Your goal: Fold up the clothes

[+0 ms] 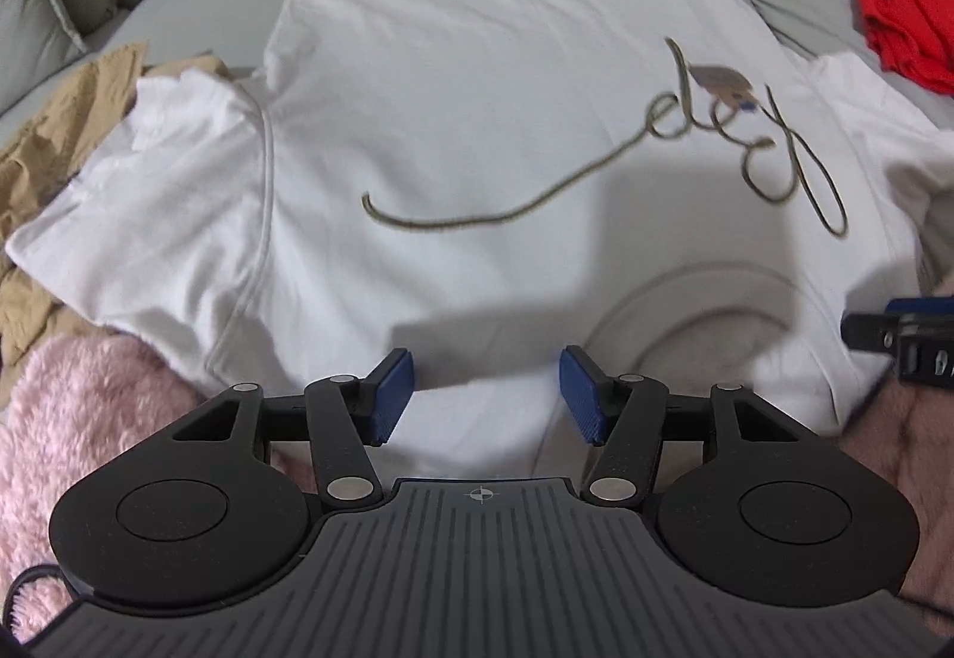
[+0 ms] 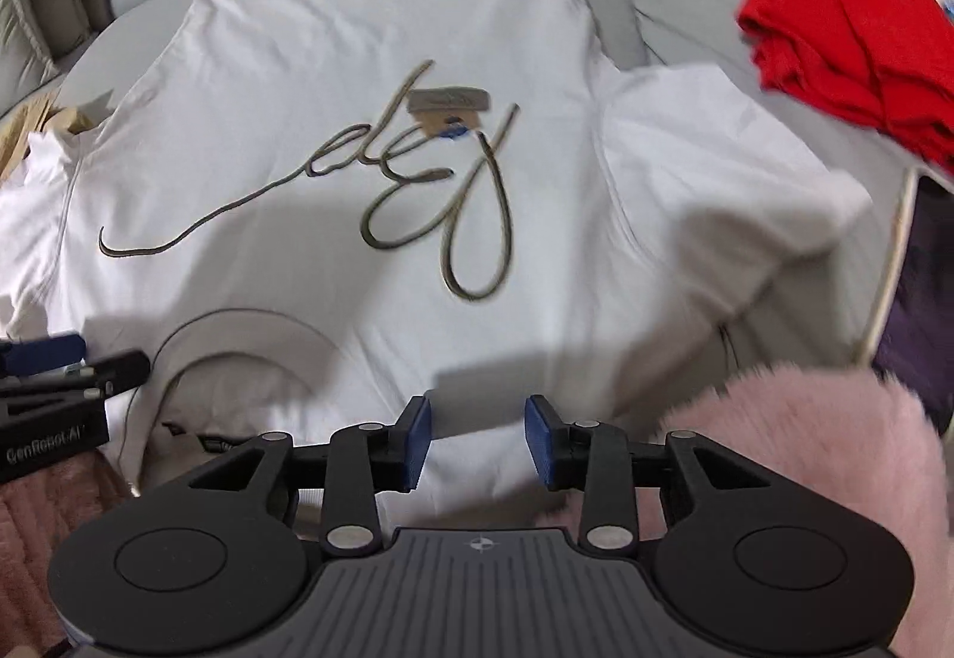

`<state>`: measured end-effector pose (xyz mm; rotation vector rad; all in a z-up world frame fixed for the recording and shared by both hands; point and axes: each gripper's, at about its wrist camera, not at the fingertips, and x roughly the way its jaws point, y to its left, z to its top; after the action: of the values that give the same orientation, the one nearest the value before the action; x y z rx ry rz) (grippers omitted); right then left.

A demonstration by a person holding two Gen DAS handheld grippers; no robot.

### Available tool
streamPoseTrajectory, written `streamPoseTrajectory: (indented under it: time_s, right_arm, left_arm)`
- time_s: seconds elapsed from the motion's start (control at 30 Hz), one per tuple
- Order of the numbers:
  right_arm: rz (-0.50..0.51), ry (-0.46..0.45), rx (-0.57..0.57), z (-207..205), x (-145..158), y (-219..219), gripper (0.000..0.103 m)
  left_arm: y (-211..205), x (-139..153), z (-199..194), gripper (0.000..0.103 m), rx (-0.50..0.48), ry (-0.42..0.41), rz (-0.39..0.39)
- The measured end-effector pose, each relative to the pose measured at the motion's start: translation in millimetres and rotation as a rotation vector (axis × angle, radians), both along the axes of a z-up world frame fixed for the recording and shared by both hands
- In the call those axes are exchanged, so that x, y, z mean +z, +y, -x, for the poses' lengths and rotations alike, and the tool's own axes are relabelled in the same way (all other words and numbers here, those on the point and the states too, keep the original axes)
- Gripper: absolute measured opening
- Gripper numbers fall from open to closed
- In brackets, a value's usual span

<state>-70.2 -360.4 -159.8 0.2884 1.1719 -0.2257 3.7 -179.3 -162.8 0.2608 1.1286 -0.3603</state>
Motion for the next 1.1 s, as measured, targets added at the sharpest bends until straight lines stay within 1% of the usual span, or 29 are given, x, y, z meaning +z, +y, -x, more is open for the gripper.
streamPoseTrajectory:
  time_s: [0.03,0.1,0.13,0.2,0.27,0.4,0.5,0.53,0.67,0.7,0.77,0.9,0.97,1.03,1.1]
  right_arm:
    - [-0.021,-0.022,-0.009,3,3,-3,0.036]
    - [-0.017,-0.047,-0.023,5,9,-7,0.037]
    - [-0.013,-0.051,-0.024,5,9,-7,0.04]
    - [0.002,-0.071,-0.036,4,16,-16,0.042]
    - [0.007,-0.097,-0.071,3,25,-30,0.045]
    - [0.017,-0.123,-0.138,3,36,-58,0.045]
    - [0.037,-0.14,-0.189,5,42,-91,0.052]
    - [0.042,-0.145,-0.208,6,43,-103,0.055]
    - [0.042,-0.136,-0.307,9,40,-144,0.055]
    - [0.026,-0.129,-0.357,10,37,-160,0.055]
    - [-0.042,-0.128,-0.439,11,31,-183,0.055]
    - [-0.154,-0.141,-0.524,11,20,-203,0.054]
    - [-0.173,-0.13,-0.573,10,14,-209,0.054]
    - [-0.184,-0.127,-0.593,8,10,-210,0.054]
    - [-0.193,-0.134,-0.612,7,3,-212,0.051]
  left_arm:
    - [0,2,0,0.064,0.004,-0.011,0.004]
    - [1,5,-1,0.062,0.011,-0.032,0.012]
    - [1,7,-1,0.062,0.014,-0.043,0.016]
    - [-8,15,-1,0.062,-0.036,-0.091,0.012]
    - [-15,19,-2,0.062,-0.065,-0.097,0.022]
    - [-23,10,-12,0.062,-0.045,-0.018,0.042]
    - [-20,-1,-14,0.063,-0.025,0.025,0.027]
    - [-19,-2,-14,0.064,-0.024,0.02,0.031]
    - [-21,-5,-13,0.067,-0.029,0.02,0.014]
    - [-22,-5,-12,0.067,-0.03,0.019,0.006]
    - [-24,-7,-12,0.069,-0.03,0.02,-0.007]
    - [-24,-8,-15,0.071,-0.017,0.034,-0.014]
    - [-24,-8,-15,0.072,-0.017,0.035,-0.018]
    - [-25,-8,-15,0.073,-0.016,0.035,-0.021]
    - [-25,-8,-15,0.073,-0.017,0.034,-0.026]
